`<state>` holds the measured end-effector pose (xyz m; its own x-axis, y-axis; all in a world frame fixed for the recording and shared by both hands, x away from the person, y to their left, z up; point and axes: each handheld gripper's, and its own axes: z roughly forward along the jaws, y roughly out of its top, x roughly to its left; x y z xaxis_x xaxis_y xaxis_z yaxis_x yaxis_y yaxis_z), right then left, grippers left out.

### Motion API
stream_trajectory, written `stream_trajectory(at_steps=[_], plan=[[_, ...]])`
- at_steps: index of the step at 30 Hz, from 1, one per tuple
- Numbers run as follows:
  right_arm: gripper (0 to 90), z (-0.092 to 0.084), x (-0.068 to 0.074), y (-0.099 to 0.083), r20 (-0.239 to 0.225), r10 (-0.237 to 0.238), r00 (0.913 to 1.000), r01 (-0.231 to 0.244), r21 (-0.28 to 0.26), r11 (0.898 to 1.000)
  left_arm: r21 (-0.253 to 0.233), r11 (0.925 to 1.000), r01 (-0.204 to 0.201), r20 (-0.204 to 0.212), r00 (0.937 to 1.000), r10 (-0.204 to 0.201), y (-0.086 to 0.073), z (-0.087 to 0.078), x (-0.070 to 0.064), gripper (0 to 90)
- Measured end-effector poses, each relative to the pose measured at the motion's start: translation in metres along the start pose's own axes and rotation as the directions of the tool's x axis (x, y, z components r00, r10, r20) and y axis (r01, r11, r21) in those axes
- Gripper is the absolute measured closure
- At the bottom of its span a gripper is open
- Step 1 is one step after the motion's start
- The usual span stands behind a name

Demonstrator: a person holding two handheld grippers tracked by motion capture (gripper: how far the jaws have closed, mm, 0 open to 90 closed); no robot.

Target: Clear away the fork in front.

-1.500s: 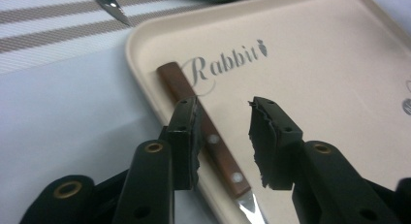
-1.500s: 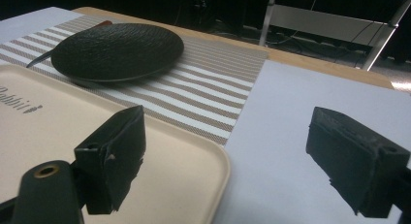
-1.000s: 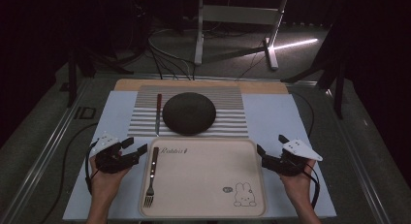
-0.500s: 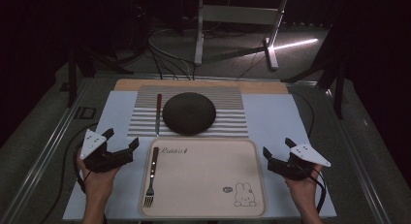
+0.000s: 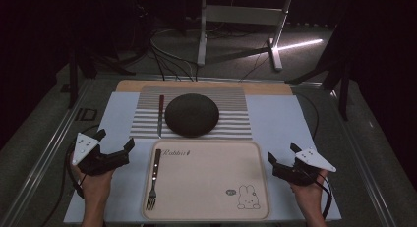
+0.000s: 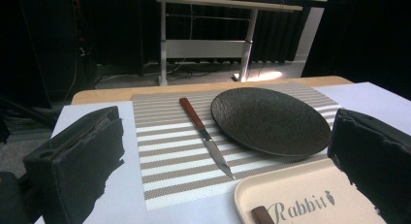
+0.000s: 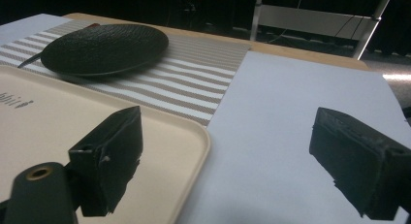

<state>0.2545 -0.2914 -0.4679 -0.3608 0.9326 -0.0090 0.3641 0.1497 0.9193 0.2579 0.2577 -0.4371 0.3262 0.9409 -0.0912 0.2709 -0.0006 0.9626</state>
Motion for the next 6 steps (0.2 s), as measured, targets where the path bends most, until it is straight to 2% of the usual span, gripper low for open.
stream_trajectory(at_steps=[6], plan=[[10.8, -0.0003, -0.0016, -0.0003, 0.013, 0.002, 0.9999, -0.002, -0.003, 1.000, 0.004, 1.0000, 0.003, -0.008, 1.0000, -0.003, -0.0017, 0.0006, 0.0004, 0.0]])
